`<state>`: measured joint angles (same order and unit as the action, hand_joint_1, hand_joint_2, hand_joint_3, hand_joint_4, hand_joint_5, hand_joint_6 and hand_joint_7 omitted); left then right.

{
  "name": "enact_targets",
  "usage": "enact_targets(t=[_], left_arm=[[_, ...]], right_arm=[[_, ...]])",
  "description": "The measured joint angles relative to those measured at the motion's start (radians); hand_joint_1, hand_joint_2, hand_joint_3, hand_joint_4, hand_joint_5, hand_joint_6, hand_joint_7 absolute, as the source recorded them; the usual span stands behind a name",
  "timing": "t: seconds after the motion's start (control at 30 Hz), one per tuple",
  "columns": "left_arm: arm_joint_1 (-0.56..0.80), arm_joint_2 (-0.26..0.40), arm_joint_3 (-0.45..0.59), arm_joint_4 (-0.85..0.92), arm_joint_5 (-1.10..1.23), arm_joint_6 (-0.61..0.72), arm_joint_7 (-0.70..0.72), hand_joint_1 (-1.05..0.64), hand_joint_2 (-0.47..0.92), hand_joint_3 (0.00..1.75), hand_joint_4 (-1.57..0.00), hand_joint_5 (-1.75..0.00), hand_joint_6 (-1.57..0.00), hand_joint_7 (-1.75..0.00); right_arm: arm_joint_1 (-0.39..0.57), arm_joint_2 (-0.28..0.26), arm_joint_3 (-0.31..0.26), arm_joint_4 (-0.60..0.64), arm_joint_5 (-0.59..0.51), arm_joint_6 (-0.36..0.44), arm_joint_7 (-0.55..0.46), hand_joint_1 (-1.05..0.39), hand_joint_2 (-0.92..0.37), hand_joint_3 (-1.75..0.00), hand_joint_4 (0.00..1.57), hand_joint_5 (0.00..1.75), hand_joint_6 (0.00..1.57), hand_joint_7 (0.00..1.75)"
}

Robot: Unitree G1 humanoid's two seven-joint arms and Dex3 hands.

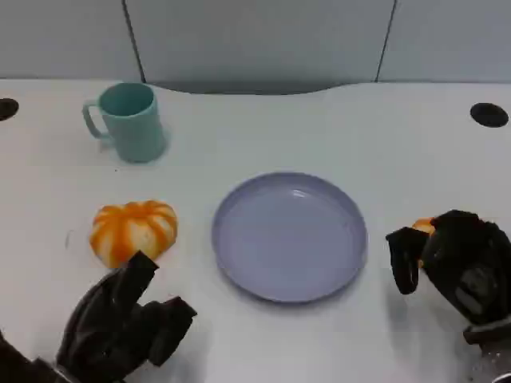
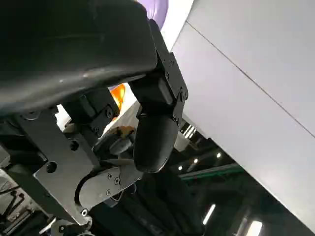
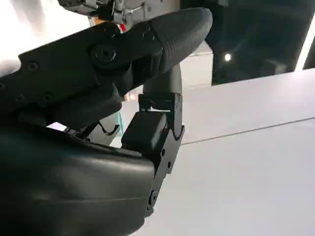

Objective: Grasp the bread from the table and place it into the plate.

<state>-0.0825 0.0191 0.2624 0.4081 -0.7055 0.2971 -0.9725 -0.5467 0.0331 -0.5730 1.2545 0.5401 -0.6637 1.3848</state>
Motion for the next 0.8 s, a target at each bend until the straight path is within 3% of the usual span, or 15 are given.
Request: enact_targets(t=[0.07, 0.13, 0.23, 0.4, 0.5, 0.6, 0.63, 0.7, 0.77, 0.8], left_arm=[[0.0, 0.0, 0.0, 0.0, 0.0, 0.0, -0.001, -0.11, 0.15, 1.14, -1.2, -1.75, -0.97, -1.75], [0.0, 0.0, -0.001, 0.0, 0.0, 0.0, -0.002, -0.11, 0.15, 1.14, -1.2, -1.75, -0.97, -1.75], [0.0, 0.0, -0.002, 0.0, 0.0, 0.0, -0.002, -0.11, 0.15, 1.15, -1.2, -1.75, -0.97, -1.75], [0.0, 0.0, -0.002, 0.0, -0.003, 0.003, -0.003, -0.06, 0.15, 1.17, -1.18, -1.75, -0.95, -1.75], [-0.001, -0.001, -0.002, 0.002, -0.002, -0.002, -0.009, -0.13, 0.14, 1.14, -1.14, -1.75, -0.93, -1.75], [0.0, -0.008, -0.009, 0.001, 0.066, -0.164, -0.008, -0.4, 0.59, 0.36, -0.88, -1.75, -0.74, -1.75], [0.0, -0.011, -0.014, 0.0, 0.099, -0.246, -0.009, -0.44, 0.66, 0.25, -0.79, -1.75, -0.69, -1.67], [0.0, -0.014, -0.022, -0.002, 0.158, -0.408, -0.017, -0.51, 0.77, 0.09, -0.56, -1.72, -0.64, -1.31], [-0.001, -0.012, -0.026, -0.019, 0.215, -0.567, -0.014, -0.59, 0.82, 0.03, -0.43, -1.57, -0.59, -1.1], [-0.004, -0.007, -0.026, -0.03, 0.249, -0.646, -0.006, -0.62, 0.84, 0.02, -0.37, -1.34, -0.54, -0.91]], right_arm=[[0.0, 0.001, -0.001, 0.0, 0.001, -0.001, 0.007, -0.48, -0.92, -0.05, 0.92, 1.75, 1.09, 0.77], [0.0, 0.0, 0.007, 0.0, -0.009, -0.015, -0.006, -0.48, -0.92, -0.05, 0.91, 1.75, 1.03, 0.98], [0.002, -0.006, 0.023, 0.0, -0.03, -0.028, -0.025, -0.49, -0.92, -0.06, 0.91, 1.75, 0.99, 1.08], [0.003, 0.007, -0.002, -0.007, 0.003, -0.033, -0.015, -0.42, -0.91, 0.0, 0.93, 1.75, 1.1, 0.72], [0.003, 0.017, -0.016, -0.007, 0.025, -0.024, 0.002, -0.43, -0.92, -0.01, 0.92, 1.75, 1.07, 0.85], [0.003, 0.017, -0.017, -0.006, 0.025, -0.015, 0.016, -0.41, -0.92, -0.02, 0.92, 1.75, 1.01, 0.95], [0.003, 0.017, -0.018, -0.005, 0.025, -0.015, 0.018, -0.42, -0.92, -0.02, 0.92, 1.75, 1.0, 0.98], [0.003, 0.017, -0.017, -0.003, 0.022, -0.015, 0.016, -0.45, -0.92, -0.06, 0.91, 1.75, 0.98, 0.98], [0.002, 0.016, -0.007, -0.002, 0.011, -0.023, 0.005, -0.46, -0.92, -0.07, 0.92, 1.75, 0.94, 1.15], [0.002, 0.015, 0.002, -0.002, -0.002, -0.029, -0.003, -0.48, -0.92, -0.06, 0.93, 1.75, 0.93, 1.25]])
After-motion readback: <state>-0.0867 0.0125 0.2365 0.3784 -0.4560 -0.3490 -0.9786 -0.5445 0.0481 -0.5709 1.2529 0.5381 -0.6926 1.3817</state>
